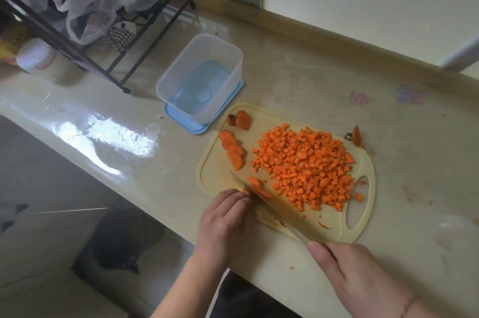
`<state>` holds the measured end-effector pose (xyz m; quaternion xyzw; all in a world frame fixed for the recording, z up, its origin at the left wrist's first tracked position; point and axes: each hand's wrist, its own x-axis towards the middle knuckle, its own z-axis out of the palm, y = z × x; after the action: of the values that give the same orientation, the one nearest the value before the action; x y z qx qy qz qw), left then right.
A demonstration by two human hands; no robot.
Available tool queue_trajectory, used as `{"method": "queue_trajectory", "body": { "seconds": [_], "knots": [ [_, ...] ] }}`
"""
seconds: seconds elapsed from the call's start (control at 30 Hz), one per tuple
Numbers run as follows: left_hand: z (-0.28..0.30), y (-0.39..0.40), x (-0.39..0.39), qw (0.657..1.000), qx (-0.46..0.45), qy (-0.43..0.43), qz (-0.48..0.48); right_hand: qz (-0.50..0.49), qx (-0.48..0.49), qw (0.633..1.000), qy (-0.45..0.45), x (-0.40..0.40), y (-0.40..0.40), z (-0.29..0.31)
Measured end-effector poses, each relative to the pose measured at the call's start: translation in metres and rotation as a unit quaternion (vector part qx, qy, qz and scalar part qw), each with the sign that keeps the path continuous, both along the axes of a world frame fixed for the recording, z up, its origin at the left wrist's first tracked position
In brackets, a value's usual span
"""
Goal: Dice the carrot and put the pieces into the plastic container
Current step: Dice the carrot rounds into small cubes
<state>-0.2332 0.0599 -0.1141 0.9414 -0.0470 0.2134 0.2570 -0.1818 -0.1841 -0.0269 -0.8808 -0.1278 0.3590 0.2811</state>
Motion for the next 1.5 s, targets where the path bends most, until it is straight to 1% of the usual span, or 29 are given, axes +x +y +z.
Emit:
{"method": "queue_trajectory", "body": {
  "seconds": [0.23, 0.4, 0.47, 0.57, 0.67, 0.77, 0.83, 0.93, 1.0, 1.1, 1.33, 1.5],
  "knots": [
    [0.004, 0.005, 0.005, 1.0, -0.007, -0.007, -0.011, 0.012, 0.006, 1.0, -0.002, -0.004, 0.007, -0.002],
    [0.006, 0.005, 0.007, 1.0, -0.016, -0.017, -0.016, 0.023, -0.012, 1.0, 0.003, 0.001, 0.021, 0.008],
    [0.006, 0.005, 0.007, 0.999, -0.007, -0.022, -0.035, 0.016, -0.002, 1.0, -0.014, 0.002, 0.024, 0.004],
    [0.002, 0.001, 0.003, 0.997, 0.026, -0.02, -0.072, 0.011, 0.041, 0.999, -0.026, 0.004, 0.029, -0.005],
    [-0.002, 0.007, -0.002, 0.996, 0.033, -0.007, -0.08, -0.017, 0.067, 0.998, -0.006, 0.003, 0.032, -0.001],
    [0.0, 0.017, 0.001, 0.997, 0.016, 0.003, -0.079, -0.069, 0.089, 0.993, 0.022, -0.001, 0.022, 0.012],
    [0.005, 0.021, 0.008, 0.995, -0.001, 0.007, -0.096, -0.102, 0.079, 0.991, 0.02, -0.003, 0.01, 0.018],
    [0.015, 0.029, 0.025, 0.992, 0.023, 0.032, -0.119, -0.134, 0.074, 0.988, 0.007, -0.003, -0.01, 0.022],
    [0.018, 0.033, 0.035, 0.987, 0.058, 0.067, -0.138, -0.141, 0.063, 0.988, 0.006, -0.004, -0.021, 0.021],
    [0.018, 0.033, 0.043, 0.975, 0.083, 0.095, -0.18, -0.153, 0.043, 0.987, 0.014, -0.004, -0.032, 0.019],
    [0.025, 0.029, 0.059, 0.968, 0.106, 0.095, -0.206, -0.168, 0.045, 0.984, 0.036, -0.007, -0.031, 0.023],
    [0.026, 0.031, 0.066, 0.966, 0.092, 0.09, -0.225, -0.164, 0.048, 0.985, 0.036, -0.006, -0.029, 0.024]
  ]
}}
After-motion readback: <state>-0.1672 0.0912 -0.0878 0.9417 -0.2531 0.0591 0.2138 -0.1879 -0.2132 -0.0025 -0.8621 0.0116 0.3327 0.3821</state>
